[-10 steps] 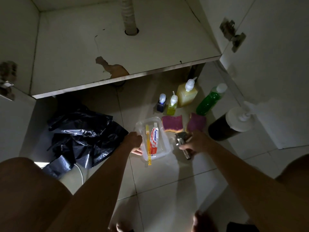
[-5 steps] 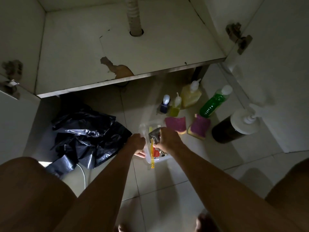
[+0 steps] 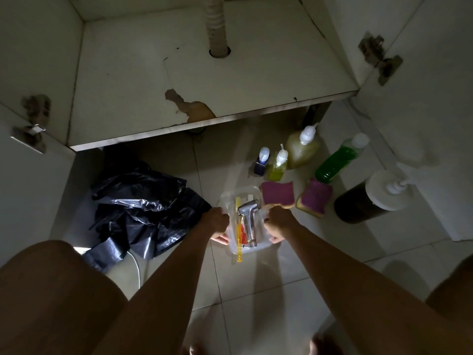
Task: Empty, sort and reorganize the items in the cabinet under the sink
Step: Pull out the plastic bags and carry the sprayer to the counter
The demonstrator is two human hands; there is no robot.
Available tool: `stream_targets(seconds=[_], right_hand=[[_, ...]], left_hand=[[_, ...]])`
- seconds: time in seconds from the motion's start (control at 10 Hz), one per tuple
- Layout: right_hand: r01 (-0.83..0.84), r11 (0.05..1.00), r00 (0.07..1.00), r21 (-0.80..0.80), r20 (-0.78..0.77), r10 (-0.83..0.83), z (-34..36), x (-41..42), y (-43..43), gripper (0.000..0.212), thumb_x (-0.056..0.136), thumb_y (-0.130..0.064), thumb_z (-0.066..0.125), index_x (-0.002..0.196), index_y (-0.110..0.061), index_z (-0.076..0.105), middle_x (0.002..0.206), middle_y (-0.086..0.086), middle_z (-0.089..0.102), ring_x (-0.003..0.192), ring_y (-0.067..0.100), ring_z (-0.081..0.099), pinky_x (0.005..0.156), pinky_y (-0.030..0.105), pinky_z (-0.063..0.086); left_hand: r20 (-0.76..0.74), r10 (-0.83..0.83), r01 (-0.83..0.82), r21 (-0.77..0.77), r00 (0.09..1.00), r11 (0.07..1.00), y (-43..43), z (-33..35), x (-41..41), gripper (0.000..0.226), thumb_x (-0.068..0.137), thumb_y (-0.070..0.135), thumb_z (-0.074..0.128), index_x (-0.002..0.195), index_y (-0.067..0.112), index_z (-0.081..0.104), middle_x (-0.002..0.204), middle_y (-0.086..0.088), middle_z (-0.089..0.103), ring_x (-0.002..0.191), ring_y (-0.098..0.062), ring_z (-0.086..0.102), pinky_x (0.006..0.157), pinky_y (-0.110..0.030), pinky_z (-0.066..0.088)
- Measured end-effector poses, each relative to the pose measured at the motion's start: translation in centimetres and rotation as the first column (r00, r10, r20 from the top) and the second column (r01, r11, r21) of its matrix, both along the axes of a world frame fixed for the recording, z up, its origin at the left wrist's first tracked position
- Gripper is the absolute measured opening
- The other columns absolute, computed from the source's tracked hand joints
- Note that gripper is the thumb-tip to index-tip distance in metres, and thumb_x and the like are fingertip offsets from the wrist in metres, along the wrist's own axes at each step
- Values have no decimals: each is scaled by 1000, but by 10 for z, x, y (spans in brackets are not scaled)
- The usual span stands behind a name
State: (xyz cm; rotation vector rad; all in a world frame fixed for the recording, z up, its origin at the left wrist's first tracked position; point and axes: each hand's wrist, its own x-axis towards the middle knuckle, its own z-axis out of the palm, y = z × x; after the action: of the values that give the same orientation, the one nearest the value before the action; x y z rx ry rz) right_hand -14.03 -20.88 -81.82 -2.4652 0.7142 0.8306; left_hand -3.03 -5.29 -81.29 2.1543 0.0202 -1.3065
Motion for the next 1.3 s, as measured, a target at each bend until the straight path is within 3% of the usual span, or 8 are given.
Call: stream_targets(seconds=[0.1, 0.4, 0.6, 0.7, 0.8, 0.9, 1.1, 1.3], right_hand=[[108, 981, 991, 161, -91, -94, -1, 2, -3, 37, 92, -30, 69, 116, -2, 66, 129, 16, 62, 122, 30, 58, 102, 32, 47], [165, 964, 983, 209, -112, -144, 49, 5, -11, 39, 91, -30, 69, 117, -1, 67, 126, 14, 63, 118, 28, 60, 101, 36, 50], [387, 875, 921, 292, -73, -383, 223, 30, -18, 16, 97, -8, 54, 109, -4, 63, 96, 19, 72, 74, 29, 72, 70, 38, 63], [383, 888, 919, 253, -5, -395, 328, 33, -10, 30, 99, -9, 42, 79, -9, 64, 80, 14, 73, 71, 25, 73, 57, 26, 57], [377, 881, 919, 287, 4, -395, 441, 27, 3, 24, 100, -15, 44, 98, -1, 64, 90, 18, 68, 77, 34, 73, 65, 43, 62], [383, 879, 914, 285, 18, -405, 544, 14, 17, 23, 99, -17, 50, 115, -6, 62, 98, 17, 69, 89, 33, 73, 67, 34, 60], [313, 904, 942, 291, 22, -334, 708, -8, 34, 28, 97, -18, 53, 120, -5, 64, 106, 15, 72, 87, 28, 73, 76, 35, 60], [172, 938, 969, 302, 118, -216, 818, -13, 43, 28, 98, -16, 54, 117, -1, 67, 116, 21, 67, 103, 33, 66, 91, 43, 55]], left_hand=[[-51, 2, -1, 19, 999, 1000, -1, 4, 2, 33, 103, 12, 38, 136, 7, 44, 125, -23, 61, 89, -35, 71, 54, -36, 60], [3, -29, 29, 15, 1000, 999, -6, 51, 8, 38, 102, 16, 40, 137, 2, 43, 114, -23, 65, 80, -32, 73, 58, -36, 61], [70, -50, 52, -29, 996, 998, -14, 207, 41, 35, 102, 17, 41, 129, -2, 51, 108, -23, 66, 85, -35, 71, 69, -42, 62], [139, -124, 129, -28, 983, 991, -8, 343, 37, 30, 102, 17, 44, 118, -2, 60, 112, -19, 65, 85, -26, 59, 67, -30, 52], [124, -128, 131, -24, 984, 991, 6, 434, 33, 33, 102, 19, 44, 125, -2, 57, 105, -18, 63, 74, -25, 61, 55, -26, 52], [108, -92, 96, -28, 990, 995, 17, 535, 24, 38, 101, 19, 45, 132, -1, 51, 99, -17, 62, 70, -28, 66, 59, -34, 61], [101, -159, 160, -4, 982, 987, 47, 701, 6, 40, 102, 18, 44, 138, 0, 47, 129, -22, 60, 110, -35, 65, 86, -42, 59], [63, -10, 17, -106, 998, 994, 74, 812, -7, 21, 101, 9, 46, 100, -7, 60, 99, -25, 67, 78, -32, 73, 78, -48, 60]])
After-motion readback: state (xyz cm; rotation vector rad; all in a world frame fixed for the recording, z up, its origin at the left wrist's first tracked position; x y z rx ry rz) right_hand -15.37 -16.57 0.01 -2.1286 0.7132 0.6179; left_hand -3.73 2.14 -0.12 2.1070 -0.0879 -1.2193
